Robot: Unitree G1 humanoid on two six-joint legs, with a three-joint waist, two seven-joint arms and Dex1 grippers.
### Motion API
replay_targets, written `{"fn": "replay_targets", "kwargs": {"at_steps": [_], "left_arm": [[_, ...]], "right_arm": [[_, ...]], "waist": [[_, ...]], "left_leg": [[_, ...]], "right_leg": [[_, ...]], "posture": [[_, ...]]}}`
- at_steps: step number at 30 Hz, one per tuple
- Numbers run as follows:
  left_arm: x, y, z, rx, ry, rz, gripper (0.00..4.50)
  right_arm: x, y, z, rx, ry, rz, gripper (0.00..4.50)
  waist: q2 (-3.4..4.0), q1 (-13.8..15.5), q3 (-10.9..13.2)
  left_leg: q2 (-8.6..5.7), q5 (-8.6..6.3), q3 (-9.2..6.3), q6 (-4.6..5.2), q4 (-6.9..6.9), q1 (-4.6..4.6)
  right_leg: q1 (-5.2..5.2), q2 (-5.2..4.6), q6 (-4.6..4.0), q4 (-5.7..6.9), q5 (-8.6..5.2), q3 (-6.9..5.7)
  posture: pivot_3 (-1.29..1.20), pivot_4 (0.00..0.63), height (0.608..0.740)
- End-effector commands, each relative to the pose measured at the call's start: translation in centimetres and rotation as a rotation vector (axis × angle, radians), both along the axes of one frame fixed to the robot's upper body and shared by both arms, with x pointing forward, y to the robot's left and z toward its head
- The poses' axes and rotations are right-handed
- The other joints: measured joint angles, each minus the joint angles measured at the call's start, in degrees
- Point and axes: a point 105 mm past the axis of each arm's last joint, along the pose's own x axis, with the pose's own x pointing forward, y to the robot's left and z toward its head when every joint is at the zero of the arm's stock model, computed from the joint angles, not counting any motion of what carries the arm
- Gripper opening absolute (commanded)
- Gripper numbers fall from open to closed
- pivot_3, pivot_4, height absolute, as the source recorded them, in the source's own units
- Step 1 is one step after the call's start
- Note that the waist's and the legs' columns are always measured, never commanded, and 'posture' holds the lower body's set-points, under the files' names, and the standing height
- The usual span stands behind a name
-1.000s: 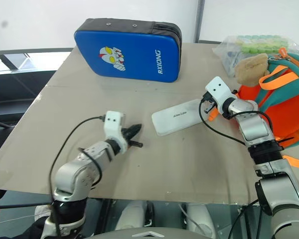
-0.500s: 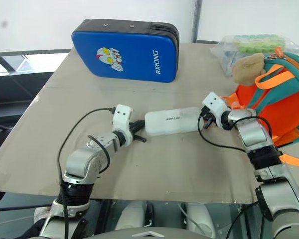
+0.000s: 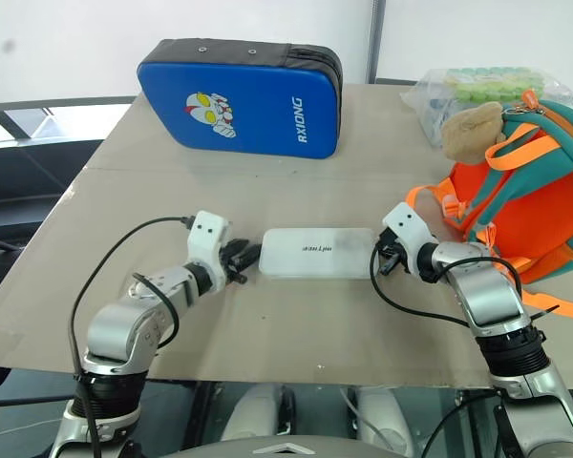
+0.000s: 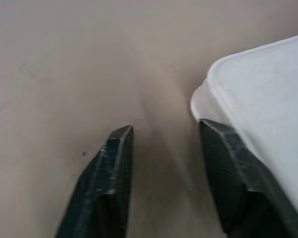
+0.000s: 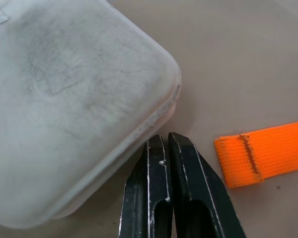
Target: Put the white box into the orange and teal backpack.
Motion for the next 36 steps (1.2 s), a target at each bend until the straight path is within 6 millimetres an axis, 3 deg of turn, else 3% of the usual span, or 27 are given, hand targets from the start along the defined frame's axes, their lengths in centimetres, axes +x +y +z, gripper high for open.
{"fn": "replay_targets", "kwargs": {"at_steps": [1,3,8,15,25,30,36], "left_arm": [[-2.2,1.7,0.8,-0.102,0.092,-0.108,3.66],[-2.8,2.9,1.3,-0.159,0.135,-0.128,4.44],[-4.1,3.9,3.2,-0.431,0.308,-0.214,4.44],[-4.9,0.8,2.4,-0.598,0.451,-0.272,4.44],[-4.5,-2.4,-0.3,-0.68,0.522,-0.235,4.44],[-5.5,-1.3,-1.2,-0.647,0.542,-0.187,4.44],[-6.9,0.1,-1.5,-0.599,0.561,-0.151,4.44]], "right_arm": [[-0.2,1.6,0.7,0.02,-0.044,0.072,0.0],[-0.2,1.5,0.6,0.021,-0.046,0.073,0.0],[-0.2,1.6,0.3,0.007,-0.058,0.101,0.0],[-0.5,2.3,0.6,0.013,-0.069,0.133,0.0],[-2.4,4.2,-0.2,0.013,-0.028,0.252,0.0],[-2.4,4.4,-0.4,0.005,-0.027,0.252,0.0],[-2.2,3.9,-0.5,-0.009,-0.028,0.24,0.0]], "waist": [[0.0,-0.2,0.0],[0.01,-0.3,0.0],[-0.02,0.0,0.0],[-0.04,0.0,0.0],[0.08,0.4,0.0],[0.07,0.2,0.0],[0.07,-0.3,-0.1]], "left_leg": [[0.0,0.0,0.0,0.0,0.0,0.02],[0.01,0.0,-0.11,0.0,-0.02,0.06],[0.0,0.0,-0.24,0.01,-0.01,-0.05],[-0.2,0.0,-0.28,0.0,-0.01,-0.11],[-0.33,0.0,-0.8,0.01,0.01,0.1],[-0.47,-0.01,-0.81,0.02,-0.01,0.67],[-0.42,-0.02,-0.84,0.01,-0.27,0.86]], "right_leg": [[0.0,0.0,0.0,0.01,0.0,-0.01],[-0.01,0.07,-0.01,0.03,-0.01,-0.01],[-0.03,0.06,-0.01,-0.01,-0.01,-0.13],[-0.02,-0.1,0.01,-0.07,-0.01,-0.07],[0.29,-0.12,-0.01,-0.06,-0.01,-0.06],[0.93,-0.31,-0.01,-0.15,-0.02,-0.14],[0.94,-0.15,-0.03,-0.15,-0.04,0.07]], "posture": [[0.0,0.15,0.74],[0.0,0.15,0.74],[0.0,0.15,0.74],[0.0,0.15,0.74],[0.0,0.15,0.74],[0.0,0.15,0.74],[0.0,0.15,0.74]]}}
